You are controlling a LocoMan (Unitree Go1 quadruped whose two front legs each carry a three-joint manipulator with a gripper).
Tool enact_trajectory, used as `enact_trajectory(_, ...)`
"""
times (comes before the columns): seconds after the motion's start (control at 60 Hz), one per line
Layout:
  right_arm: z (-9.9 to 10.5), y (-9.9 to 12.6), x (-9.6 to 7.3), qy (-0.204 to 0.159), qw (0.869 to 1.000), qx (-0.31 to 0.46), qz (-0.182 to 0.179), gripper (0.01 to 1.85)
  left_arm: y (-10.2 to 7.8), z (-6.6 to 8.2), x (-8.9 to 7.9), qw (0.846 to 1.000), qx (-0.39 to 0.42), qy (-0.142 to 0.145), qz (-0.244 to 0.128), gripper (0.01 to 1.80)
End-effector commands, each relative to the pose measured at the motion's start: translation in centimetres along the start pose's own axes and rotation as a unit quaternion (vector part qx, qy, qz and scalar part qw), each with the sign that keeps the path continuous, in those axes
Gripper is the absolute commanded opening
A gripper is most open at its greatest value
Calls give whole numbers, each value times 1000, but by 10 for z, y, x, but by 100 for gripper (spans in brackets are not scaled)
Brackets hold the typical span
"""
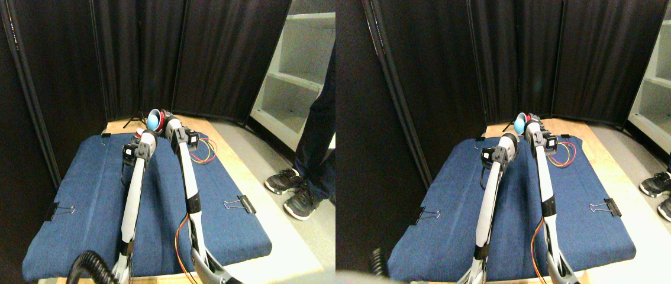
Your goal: Pour (bimanual)
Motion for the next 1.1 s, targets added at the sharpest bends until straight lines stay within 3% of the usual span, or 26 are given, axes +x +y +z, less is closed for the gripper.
enact_trajectory(0.017,7,13,0,-17,999,-12,28,33,-4,4,1,1000,-12,-7,-19,33)
enact_trajectory(0.633,-11,14,9,17,995,-96,14,33,-3,9,-3,999,-15,-22,-23,33)
enact_trajectory(1.1,-14,13,12,11,989,-150,8,33,-5,7,0,999,-18,-16,-21,33)
